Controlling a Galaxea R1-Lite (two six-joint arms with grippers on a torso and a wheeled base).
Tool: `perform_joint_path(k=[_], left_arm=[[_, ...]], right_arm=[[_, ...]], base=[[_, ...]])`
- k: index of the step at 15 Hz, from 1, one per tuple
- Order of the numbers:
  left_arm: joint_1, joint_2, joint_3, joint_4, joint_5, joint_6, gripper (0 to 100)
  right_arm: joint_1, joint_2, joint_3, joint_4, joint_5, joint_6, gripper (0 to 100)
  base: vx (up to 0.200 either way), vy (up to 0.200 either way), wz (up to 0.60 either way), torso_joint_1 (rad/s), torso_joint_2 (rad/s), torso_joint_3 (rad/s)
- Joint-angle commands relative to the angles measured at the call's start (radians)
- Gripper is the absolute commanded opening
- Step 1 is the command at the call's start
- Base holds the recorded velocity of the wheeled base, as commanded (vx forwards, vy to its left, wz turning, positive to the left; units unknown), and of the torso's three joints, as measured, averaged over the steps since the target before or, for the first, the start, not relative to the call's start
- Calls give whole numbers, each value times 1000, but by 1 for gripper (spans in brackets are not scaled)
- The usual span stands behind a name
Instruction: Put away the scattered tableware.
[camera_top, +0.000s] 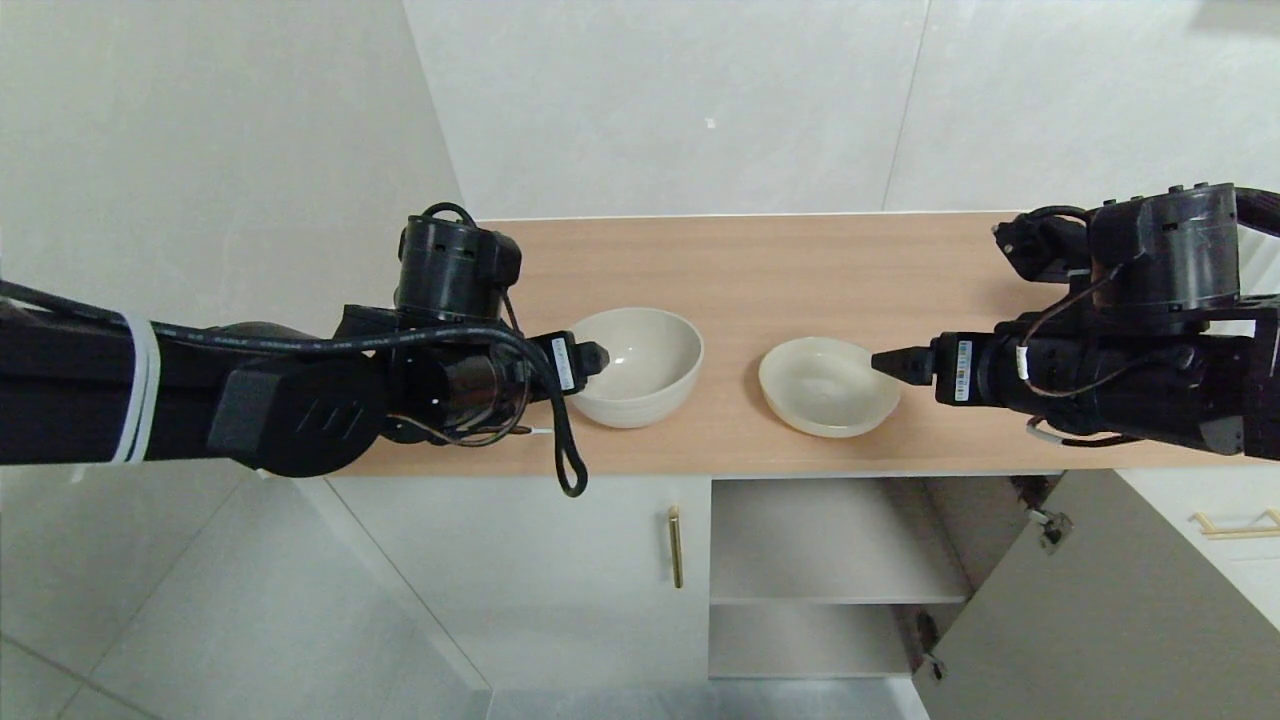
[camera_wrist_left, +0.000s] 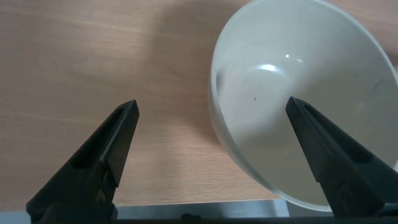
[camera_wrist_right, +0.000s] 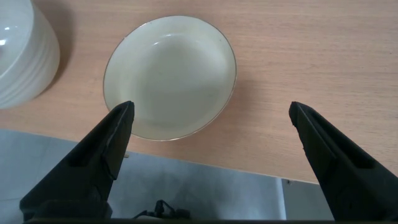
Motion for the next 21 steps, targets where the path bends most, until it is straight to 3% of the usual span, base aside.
perform_joint_path(k=[1, 2, 3, 10, 13, 15, 18, 21], left_arm=[[0, 4, 1, 0, 0, 0, 100], [0, 4, 1, 0, 0, 0, 100], [0, 4, 1, 0, 0, 0, 0], [-7, -39, 4, 0, 0, -3, 0], [-7, -94, 13, 0, -14, -52, 0], [-9, -117, 30, 0, -26, -52, 0], [-9, -182, 79, 0, -134, -52, 0], [-9, -234, 113, 0, -233, -52, 0]], right_arm=[[0, 2, -1, 0, 0, 0, 100], [0, 4, -1, 0, 0, 0, 100], [0, 5, -1, 0, 0, 0, 100], [-1, 5, -4, 0, -1, 0, 100], [0, 13, -7, 0, -6, 0, 100], [0, 48, -21, 0, -60, 0, 100], [0, 134, -59, -2, -172, 3, 100], [0, 202, -74, -55, -188, 15, 100]], base=[[0, 0, 0, 0, 0, 0], [0, 0, 0, 0, 0, 0], [0, 0, 0, 0, 0, 0], [0, 0, 0, 0, 0, 0], [0, 0, 0, 0, 0, 0], [0, 0, 0, 0, 0, 0], [0, 0, 0, 0, 0, 0], [0, 0, 0, 0, 0, 0]])
